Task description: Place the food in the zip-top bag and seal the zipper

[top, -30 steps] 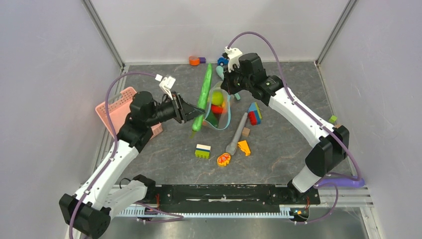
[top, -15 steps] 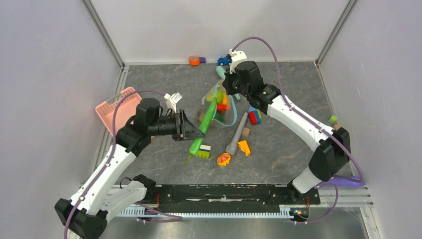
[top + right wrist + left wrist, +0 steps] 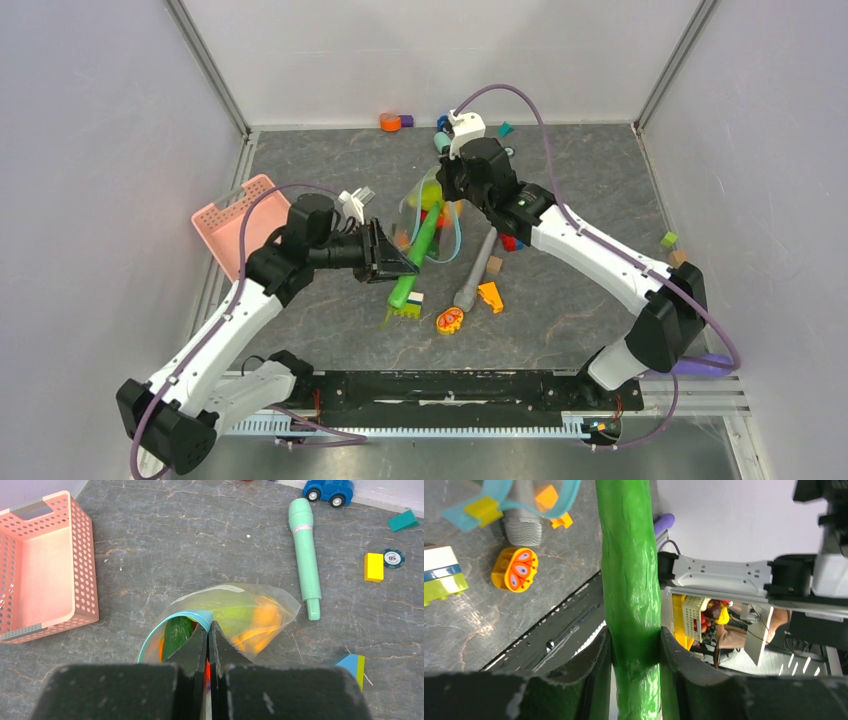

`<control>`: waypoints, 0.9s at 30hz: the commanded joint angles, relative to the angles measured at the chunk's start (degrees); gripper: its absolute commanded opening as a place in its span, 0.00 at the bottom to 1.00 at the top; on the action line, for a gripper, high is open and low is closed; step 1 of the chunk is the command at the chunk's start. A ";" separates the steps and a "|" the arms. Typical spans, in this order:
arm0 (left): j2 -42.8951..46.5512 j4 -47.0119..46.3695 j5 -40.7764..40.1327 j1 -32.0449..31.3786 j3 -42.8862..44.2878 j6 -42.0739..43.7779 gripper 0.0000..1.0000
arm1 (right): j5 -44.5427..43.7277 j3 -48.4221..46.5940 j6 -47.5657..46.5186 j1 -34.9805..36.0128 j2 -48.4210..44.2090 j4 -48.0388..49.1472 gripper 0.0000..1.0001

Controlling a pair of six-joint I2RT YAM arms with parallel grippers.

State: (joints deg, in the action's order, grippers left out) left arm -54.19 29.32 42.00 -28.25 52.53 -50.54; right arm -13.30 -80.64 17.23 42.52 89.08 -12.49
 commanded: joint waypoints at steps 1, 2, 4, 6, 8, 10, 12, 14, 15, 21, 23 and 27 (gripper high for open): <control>-1.87 -2.75 -5.31 -0.75 0.60 -2.63 0.02 | -1.29 0.94 0.60 1.24 -4.00 4.29 0.00; -2.04 -2.53 -6.98 -0.75 0.64 -2.63 0.02 | -0.83 1.28 0.59 1.48 -4.47 4.32 0.00; -2.39 -1.70 -9.77 -0.75 0.68 -2.63 0.02 | 0.30 2.47 0.37 2.23 -5.89 4.42 0.00; -3.09 -1.06 -12.10 -0.75 0.90 -2.46 0.02 | 1.97 4.41 -0.26 2.91 -7.45 5.91 0.00; -4.29 -1.97 -12.51 -0.75 0.90 -2.50 0.02 | 5.70 6.24 -0.65 3.33 -8.72 7.88 0.00; -5.69 -3.62 -11.27 -0.76 0.82 -2.54 0.02 | 9.84 7.88 -1.45 3.83 -9.50 10.10 0.00; -7.25 -5.59 -9.15 -0.75 0.82 -2.88 0.02 | 12.98 8.48 -2.62 4.38 -9.54 11.18 0.00; -8.67 -7.20 -6.75 -0.77 1.03 -2.99 0.02 | 14.65 8.40 -4.28 5.00 -9.07 11.24 0.00; -9.35 -8.25 -5.28 -0.80 1.16 -2.70 0.02 | 15.89 8.31 -5.01 5.17 -8.78 11.22 0.00; -12.56 -4.36 -2.29 -0.75 5.56 5.03 0.03 | 22.70 8.20 -8.12 5.30 -7.77 10.97 0.00; -14.60 0.18 -2.42 -0.78 8.31 9.12 0.07 | 25.41 7.21 -10.23 5.29 -7.37 9.68 0.00; -18.18 8.76 -6.39 -0.74 14.54 16.21 0.09 | 30.47 6.57 -13.88 5.29 -7.41 7.85 0.00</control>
State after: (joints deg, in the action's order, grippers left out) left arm -70.22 31.27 36.40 -28.75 60.47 -44.16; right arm 9.61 -71.79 8.03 47.53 81.60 -6.57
